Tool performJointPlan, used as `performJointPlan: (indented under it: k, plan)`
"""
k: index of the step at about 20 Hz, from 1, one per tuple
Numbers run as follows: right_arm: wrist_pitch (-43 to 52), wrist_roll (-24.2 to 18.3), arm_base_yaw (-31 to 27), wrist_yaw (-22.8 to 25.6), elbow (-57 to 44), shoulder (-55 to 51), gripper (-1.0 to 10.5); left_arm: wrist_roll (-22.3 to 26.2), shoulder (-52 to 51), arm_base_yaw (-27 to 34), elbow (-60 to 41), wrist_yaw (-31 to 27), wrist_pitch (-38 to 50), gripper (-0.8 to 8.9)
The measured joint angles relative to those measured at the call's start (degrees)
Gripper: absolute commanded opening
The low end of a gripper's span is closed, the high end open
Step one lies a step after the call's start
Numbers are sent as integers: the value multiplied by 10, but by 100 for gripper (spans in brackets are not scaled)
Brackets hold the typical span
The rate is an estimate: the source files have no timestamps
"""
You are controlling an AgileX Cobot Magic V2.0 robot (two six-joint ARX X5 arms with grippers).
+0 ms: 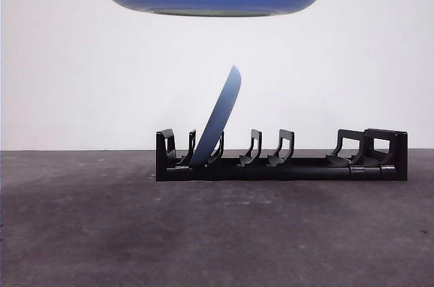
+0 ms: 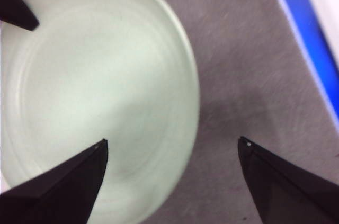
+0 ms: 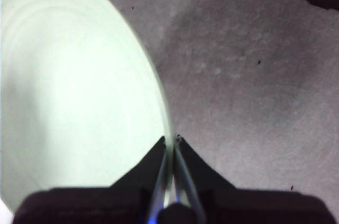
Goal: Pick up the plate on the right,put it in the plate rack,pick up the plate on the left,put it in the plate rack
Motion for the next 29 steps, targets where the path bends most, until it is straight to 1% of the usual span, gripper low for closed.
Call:
performJointPlan:
  k: [3,4,6,9,12,18,22,23,24,29]
  plan:
    - [-9,-3,0,-2,7,0,-12,10,23,-2,0,-23,0,396]
    - [-11,-3,0,-2,8,0,-12,11,28,-2,0,-25,0,362]
    - [-12,-4,0,-2,9,0,-12,15,34,-2,0,-26,5,240]
    - [-14,-5,0,-4,9,0,-12,15,34,-2,0,-26,11,134]
    - [-15,-5,0,-7,9,0,-12,15,34,-2,0,-26,10,58]
    - [-10,-5,-4,-35,11,0,-12,15,34,-2,0,-22,-1,57]
    - [-13,-6,-3,-37,25,0,-12,15,33,-2,0,-16,0,46]
    - [-14,-6,-3,-38,30,0,-12,16,33,-2,0,-16,0,4]
    - [-15,-6,-3,-37,35,0,-12,18,33,-2,0,-16,2,-11]
    - [-25,-5,-4,-33,49,2,-11,24,30,-4,2,-15,10,-8]
